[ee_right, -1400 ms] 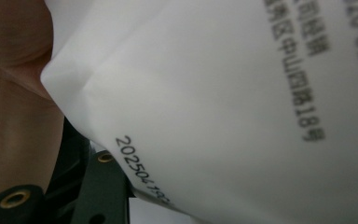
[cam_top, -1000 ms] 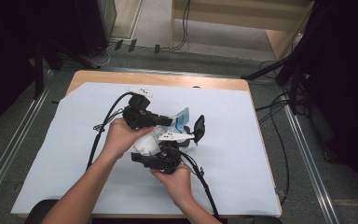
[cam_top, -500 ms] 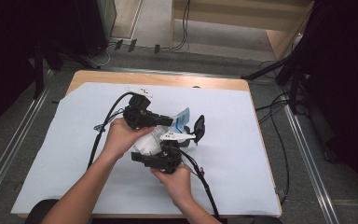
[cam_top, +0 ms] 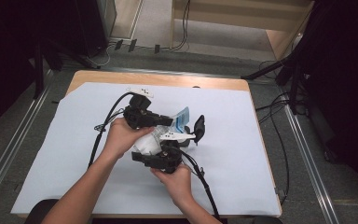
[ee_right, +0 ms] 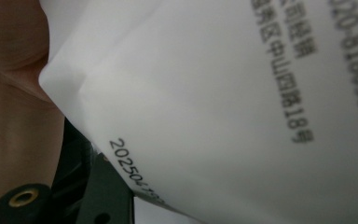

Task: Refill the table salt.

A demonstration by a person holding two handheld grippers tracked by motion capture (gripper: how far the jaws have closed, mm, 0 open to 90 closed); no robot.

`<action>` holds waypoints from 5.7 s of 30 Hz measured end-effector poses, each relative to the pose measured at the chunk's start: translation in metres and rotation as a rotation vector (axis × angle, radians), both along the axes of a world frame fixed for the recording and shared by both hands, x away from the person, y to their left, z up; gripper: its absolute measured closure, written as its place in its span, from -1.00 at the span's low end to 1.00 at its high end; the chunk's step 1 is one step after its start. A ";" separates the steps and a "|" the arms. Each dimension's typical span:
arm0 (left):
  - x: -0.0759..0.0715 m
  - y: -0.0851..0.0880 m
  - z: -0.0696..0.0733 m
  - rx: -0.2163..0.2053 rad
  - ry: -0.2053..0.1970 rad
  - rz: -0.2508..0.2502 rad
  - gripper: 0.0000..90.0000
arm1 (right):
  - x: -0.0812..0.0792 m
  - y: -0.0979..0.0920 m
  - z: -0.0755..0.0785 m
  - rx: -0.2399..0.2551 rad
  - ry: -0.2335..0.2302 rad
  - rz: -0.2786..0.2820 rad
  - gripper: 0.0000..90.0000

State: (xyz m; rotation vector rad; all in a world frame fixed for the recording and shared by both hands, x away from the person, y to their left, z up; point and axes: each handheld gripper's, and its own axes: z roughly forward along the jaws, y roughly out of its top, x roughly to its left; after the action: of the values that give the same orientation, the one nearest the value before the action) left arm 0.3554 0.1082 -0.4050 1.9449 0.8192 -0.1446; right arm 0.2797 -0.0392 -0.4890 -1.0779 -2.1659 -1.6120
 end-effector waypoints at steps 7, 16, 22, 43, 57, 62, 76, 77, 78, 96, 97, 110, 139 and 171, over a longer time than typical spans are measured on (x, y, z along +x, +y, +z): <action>0.001 0.000 0.000 0.013 0.007 -0.001 0.98 | 0.000 0.001 0.000 -0.008 0.005 0.004 0.24; 0.004 0.002 0.001 0.016 0.023 -0.001 0.97 | 0.002 0.002 0.002 0.000 0.020 0.012 0.24; 0.004 0.004 0.002 0.014 0.034 0.004 0.97 | 0.003 0.003 0.003 -0.002 0.020 0.019 0.23; 0.007 0.000 0.004 0.023 0.037 -0.002 0.97 | 0.003 0.003 0.005 -0.017 -0.008 0.027 0.20; 0.007 -0.003 0.005 0.037 0.042 -0.006 0.98 | 0.004 0.003 0.005 -0.023 -0.009 0.032 0.21; 0.008 -0.004 0.007 0.038 0.039 -0.009 0.97 | 0.004 0.002 0.005 -0.010 0.002 0.026 0.22; 0.010 -0.008 0.010 0.057 0.031 -0.015 0.97 | 0.006 0.001 0.006 0.008 0.006 0.018 0.22; 0.010 -0.008 0.010 0.056 0.033 -0.017 0.97 | 0.006 0.001 0.006 0.005 0.004 0.016 0.22; 0.010 -0.008 0.010 0.055 0.032 -0.018 0.97 | 0.006 0.001 0.006 0.006 0.005 0.016 0.22; 0.011 -0.009 0.010 0.059 0.022 -0.020 0.97 | 0.007 0.000 0.006 0.000 -0.002 0.008 0.22; 0.011 -0.009 0.010 0.057 0.024 -0.021 0.97 | 0.007 0.000 0.006 -0.001 -0.001 0.008 0.22; 0.012 -0.010 0.010 0.055 0.024 -0.024 0.97 | 0.007 0.000 0.006 -0.022 -0.022 0.013 0.19; 0.009 -0.010 0.011 0.062 0.018 -0.020 0.97 | 0.007 0.001 0.007 -0.011 -0.023 0.009 0.22; 0.009 -0.015 0.013 0.081 0.013 -0.023 0.97 | 0.008 -0.002 0.007 -0.010 -0.013 0.004 0.21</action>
State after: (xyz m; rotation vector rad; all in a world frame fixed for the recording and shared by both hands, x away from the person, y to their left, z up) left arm 0.3647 0.0927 -0.3918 2.0315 0.8222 -0.1396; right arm 0.2874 -0.0414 -0.4824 -1.0687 -2.1856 -1.6122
